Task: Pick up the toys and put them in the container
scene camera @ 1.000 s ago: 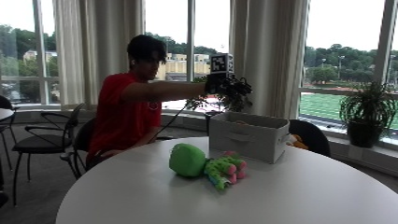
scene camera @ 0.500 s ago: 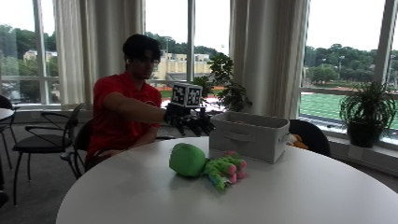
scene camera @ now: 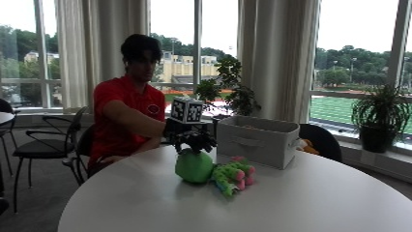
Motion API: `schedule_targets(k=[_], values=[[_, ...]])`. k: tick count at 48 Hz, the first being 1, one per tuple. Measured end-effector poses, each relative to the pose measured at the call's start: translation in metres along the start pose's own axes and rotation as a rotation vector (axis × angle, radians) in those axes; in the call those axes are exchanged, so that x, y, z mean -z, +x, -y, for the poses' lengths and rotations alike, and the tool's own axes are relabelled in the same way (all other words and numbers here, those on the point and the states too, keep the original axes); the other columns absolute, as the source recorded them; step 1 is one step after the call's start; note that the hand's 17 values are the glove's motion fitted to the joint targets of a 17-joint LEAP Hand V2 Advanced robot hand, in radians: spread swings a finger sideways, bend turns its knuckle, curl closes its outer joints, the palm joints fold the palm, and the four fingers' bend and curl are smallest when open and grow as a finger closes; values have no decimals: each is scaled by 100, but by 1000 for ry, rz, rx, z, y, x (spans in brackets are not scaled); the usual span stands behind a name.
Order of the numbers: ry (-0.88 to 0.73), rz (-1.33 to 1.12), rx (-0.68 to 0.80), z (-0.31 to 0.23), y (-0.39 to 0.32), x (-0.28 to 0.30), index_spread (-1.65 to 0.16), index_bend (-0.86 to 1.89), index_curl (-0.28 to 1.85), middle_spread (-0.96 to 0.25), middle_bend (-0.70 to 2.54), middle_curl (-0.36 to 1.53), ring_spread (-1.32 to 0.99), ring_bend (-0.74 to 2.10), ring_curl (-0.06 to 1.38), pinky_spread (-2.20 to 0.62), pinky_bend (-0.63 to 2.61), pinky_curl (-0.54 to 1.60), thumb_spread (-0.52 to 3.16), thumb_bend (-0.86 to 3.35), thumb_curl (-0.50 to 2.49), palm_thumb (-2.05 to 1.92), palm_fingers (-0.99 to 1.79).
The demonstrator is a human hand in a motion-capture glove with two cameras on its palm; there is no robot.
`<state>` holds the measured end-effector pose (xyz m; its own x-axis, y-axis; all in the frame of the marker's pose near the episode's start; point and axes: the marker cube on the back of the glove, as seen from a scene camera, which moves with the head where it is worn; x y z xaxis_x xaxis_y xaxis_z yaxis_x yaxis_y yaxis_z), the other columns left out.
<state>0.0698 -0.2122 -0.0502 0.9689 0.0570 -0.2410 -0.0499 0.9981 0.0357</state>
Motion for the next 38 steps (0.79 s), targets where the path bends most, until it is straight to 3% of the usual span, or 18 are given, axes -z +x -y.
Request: schedule_targets(k=[15,27,38], values=[[-58,-40,7,15,-5,-11,-35,12,18,-11,19,39,-12,58,26,10,107,35,107,-3,36,0,-10],[-192,-74,-31,25,5,-38,-35,15,20,-7,10,32,-3,36,21,10,131,40,108,-2,36,3,-14],[-226,-115,13,31,11,-48,-37,14,23,-8,15,28,-3,50,25,4,133,40,110,-1,38,12,0]])
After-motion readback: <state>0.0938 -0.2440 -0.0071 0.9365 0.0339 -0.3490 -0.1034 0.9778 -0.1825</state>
